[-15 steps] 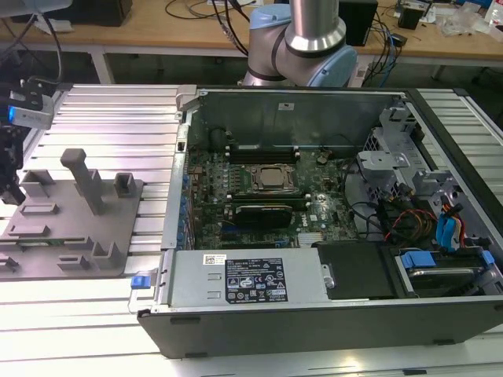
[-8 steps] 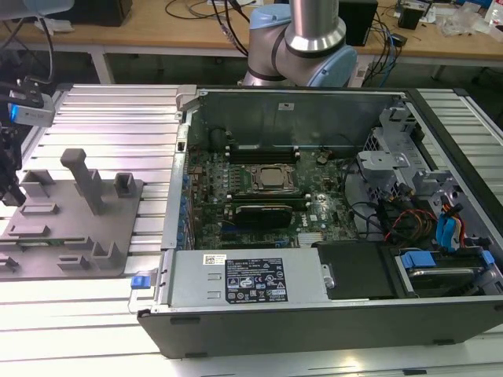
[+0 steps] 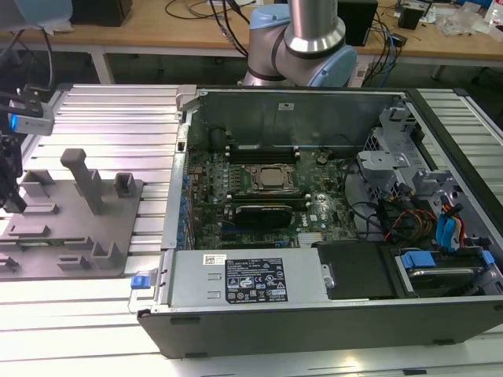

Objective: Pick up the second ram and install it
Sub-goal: 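Pick up the second ram and move it above second insertion slot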

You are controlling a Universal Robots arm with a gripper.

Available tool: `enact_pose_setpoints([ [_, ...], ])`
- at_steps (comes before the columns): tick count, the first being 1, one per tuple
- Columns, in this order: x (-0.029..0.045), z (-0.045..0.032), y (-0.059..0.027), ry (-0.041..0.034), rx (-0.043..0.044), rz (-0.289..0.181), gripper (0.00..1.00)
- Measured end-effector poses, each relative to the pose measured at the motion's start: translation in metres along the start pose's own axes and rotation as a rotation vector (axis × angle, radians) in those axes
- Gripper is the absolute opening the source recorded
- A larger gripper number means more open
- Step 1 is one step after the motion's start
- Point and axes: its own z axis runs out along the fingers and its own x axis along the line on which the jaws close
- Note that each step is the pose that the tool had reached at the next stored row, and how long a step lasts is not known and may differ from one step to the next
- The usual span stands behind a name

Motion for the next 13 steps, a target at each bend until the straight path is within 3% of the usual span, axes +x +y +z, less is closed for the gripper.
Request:
enact_pose_setpoints([
  [7, 0.0048, 0.0096, 0.0026, -0.0012, 0.0077, -0.001, 0.08],
  [11, 0.0048, 0.0136, 0.0043, -0.0027, 0.0295, -0.005, 0.08],
  [13, 0.0052, 0.0191, 0.0050, -0.0029, 0.0336, -0.007, 0.08],
])
